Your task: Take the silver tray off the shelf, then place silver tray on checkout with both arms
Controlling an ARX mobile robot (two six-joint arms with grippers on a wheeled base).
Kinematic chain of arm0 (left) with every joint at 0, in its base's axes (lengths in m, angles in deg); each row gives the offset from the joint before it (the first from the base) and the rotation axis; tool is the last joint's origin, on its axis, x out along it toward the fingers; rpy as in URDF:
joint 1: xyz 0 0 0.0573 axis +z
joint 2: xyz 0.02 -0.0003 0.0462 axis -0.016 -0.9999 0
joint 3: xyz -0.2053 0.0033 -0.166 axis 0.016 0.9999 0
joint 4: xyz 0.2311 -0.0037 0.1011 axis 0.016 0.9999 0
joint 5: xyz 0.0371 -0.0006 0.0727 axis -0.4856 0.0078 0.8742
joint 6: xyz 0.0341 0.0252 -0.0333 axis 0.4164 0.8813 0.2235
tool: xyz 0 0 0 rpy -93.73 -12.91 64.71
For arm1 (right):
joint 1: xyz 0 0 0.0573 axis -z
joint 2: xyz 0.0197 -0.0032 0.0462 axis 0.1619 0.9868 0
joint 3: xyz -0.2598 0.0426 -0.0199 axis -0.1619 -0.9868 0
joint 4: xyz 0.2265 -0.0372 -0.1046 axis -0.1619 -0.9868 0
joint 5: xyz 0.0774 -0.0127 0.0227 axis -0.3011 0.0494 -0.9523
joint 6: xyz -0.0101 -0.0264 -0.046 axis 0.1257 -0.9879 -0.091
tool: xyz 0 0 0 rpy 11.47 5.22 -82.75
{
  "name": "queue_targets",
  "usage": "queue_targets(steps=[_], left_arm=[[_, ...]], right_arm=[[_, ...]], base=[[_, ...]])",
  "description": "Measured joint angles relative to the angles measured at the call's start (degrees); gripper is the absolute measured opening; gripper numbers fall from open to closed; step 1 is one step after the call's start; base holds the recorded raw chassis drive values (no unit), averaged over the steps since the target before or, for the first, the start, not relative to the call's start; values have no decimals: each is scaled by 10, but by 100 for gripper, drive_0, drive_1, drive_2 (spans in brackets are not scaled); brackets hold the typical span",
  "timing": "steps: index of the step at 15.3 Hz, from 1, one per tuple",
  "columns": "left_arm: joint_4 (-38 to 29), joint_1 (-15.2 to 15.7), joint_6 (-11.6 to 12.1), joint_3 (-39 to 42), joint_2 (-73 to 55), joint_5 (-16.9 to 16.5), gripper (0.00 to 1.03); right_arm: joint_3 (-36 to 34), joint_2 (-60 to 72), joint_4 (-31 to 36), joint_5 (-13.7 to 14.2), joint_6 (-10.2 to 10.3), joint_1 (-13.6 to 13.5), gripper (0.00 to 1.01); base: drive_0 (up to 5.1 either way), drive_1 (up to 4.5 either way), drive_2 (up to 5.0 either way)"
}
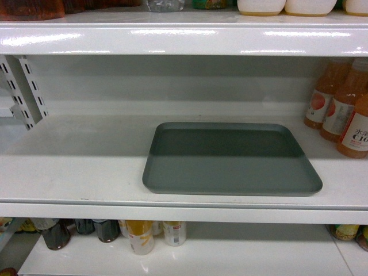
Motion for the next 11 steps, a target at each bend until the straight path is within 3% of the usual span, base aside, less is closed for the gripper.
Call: queue_targets(steps=[11], left_arm=[[0, 0, 0, 0, 0, 0, 98]], right_arm=[[0, 0, 0, 0, 0, 0, 98]], base=[[0, 0, 0]])
